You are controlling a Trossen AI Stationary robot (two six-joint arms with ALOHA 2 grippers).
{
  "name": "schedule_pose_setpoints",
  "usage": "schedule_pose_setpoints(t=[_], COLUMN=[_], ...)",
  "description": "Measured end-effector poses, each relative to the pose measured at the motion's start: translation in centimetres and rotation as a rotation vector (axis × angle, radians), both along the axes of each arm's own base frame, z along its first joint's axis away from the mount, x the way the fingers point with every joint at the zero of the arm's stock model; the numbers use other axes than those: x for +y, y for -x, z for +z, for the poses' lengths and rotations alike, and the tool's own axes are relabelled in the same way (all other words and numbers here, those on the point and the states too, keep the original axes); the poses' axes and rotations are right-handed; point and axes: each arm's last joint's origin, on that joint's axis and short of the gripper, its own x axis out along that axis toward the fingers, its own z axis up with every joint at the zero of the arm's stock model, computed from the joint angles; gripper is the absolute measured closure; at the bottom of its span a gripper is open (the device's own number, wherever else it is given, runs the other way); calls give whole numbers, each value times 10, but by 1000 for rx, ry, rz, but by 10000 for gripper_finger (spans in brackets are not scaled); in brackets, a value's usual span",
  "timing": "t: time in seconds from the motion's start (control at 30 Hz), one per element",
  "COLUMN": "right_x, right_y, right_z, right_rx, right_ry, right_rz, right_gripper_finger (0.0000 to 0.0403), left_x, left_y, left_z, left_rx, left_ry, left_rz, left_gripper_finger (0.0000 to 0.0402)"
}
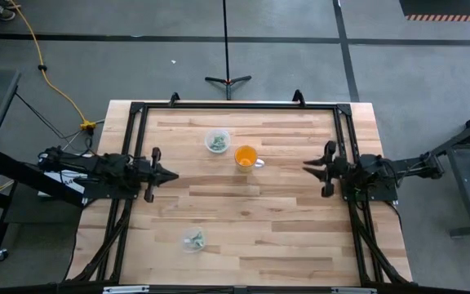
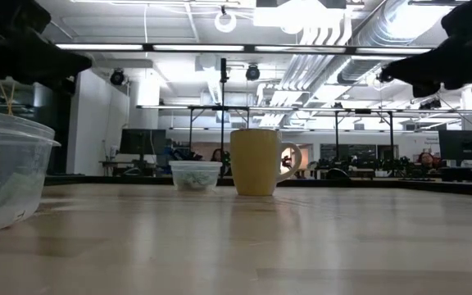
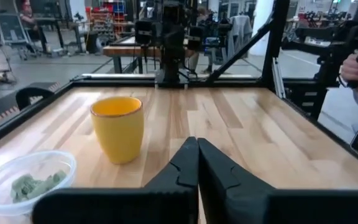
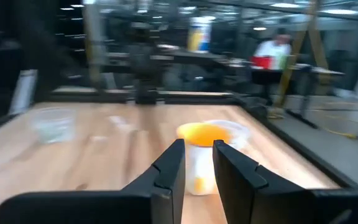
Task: Pick and place items into bin
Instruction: Return to Home Position
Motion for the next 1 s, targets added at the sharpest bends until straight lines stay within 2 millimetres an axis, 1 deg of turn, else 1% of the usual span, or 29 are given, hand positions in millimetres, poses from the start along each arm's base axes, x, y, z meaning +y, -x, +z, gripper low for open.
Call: schedule_pose_setpoints(t=[0.1,0.17,0.23,0.37,0.5,0.57,0.73,0.83,0.9,1.0], right_x=[2,2,1,2,4,4,5,4,4,3], right_y=[0,0,0,0,0,-1,-3,-3,-3,-3], right_z=[0,0,0,1,3,0,-4,-5,-4,-4], right_rx=[3,0,1,-20,-42,-49,-33,-27,-33,-39], right_ry=[3,9,24,24,23,0,-39,-27,-35,-37], right_rz=[67,59,52,55,129,140,151,141,117,82], right_gripper_finger=[329,329,329,329,329,329,329,329,329,329], left_x=[0,0,0,-2,-2,-2,-3,-3,-3,-3], left_y=[-1,0,-1,-3,-3,-3,-3,-3,-3,-3], left_z=[-1,-1,-1,-3,-3,-3,-3,-4,-4,-3], left_rx=[-1,-7,-18,-67,-71,-71,-72,-70,-70,-70], left_ry=[-18,-32,-40,-66,-80,-83,-107,-107,-104,-74], left_rz=[-1,7,0,-42,-43,-44,-86,-86,-86,-76], left_gripper_finger=[350,359,376,379,354,350,378,379,371,338])
